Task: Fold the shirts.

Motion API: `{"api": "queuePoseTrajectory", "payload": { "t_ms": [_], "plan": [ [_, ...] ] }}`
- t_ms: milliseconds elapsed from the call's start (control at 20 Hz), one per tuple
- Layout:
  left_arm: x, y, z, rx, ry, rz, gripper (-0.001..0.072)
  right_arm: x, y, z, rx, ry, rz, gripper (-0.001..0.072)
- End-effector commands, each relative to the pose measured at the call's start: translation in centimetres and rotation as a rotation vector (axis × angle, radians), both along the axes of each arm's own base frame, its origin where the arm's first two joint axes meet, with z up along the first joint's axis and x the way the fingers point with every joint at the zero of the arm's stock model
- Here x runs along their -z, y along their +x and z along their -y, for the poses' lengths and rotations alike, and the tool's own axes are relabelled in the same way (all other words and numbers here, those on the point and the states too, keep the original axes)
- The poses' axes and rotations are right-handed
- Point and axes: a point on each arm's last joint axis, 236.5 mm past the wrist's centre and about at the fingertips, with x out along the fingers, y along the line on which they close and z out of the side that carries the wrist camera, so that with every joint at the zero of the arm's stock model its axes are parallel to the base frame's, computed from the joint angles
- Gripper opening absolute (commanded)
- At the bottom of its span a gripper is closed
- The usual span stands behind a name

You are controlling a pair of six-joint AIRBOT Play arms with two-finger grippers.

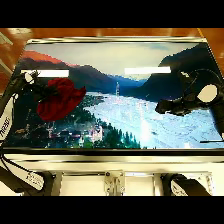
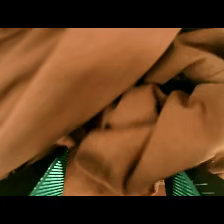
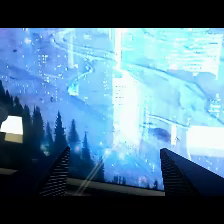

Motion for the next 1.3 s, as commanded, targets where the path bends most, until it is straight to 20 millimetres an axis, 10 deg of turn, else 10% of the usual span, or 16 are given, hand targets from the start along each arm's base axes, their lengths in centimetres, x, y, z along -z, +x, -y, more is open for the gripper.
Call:
{"api": "queuePoseTrajectory", "payload": {
  "t_ms": [0,50,200,400,600,750,1000,1250],
  "plan": [
    [1.1,0.5,0.7,0.009,-0.02,0.003,0.0277,-0.1,0.3,0.0,0.014,0.005,0.011,0.0691],
    [0.5,0.7,1.1,0.009,-0.037,0.014,0.0055,-0.1,0.3,0.0,0.014,0.005,0.01,0.0691],
    [-4.7,2.2,2.0,0.061,-0.039,0.13,0.0041,-0.1,0.1,-0.1,0.014,0.006,0.001,0.0691],
    [-21.9,2.7,6.0,0.259,0.064,0.499,0.004,-0.2,0.4,-0.1,-0.001,0.005,0.018,0.0691],
    [-43.2,-5.4,12.0,0.35,0.086,0.997,0.0039,-3.6,0.3,0.0,-0.069,-0.024,0.073,0.0691],
    [-52.6,-14.8,16.1,0.421,-0.038,1.233,0.0039,-10.1,0.8,0.8,-0.066,-0.066,0.241,0.0691],
    [-54.0,-21.1,21.8,0.565,-0.216,1.24,0.004,-21.3,-1.2,2.0,-0.035,-0.116,0.545,0.0691],
    [-41.2,-18.4,30.4,0.746,-0.275,0.912,0.0041,-22.0,-5.0,3.0,-0.019,-0.153,0.515,0.069]
  ]
}}
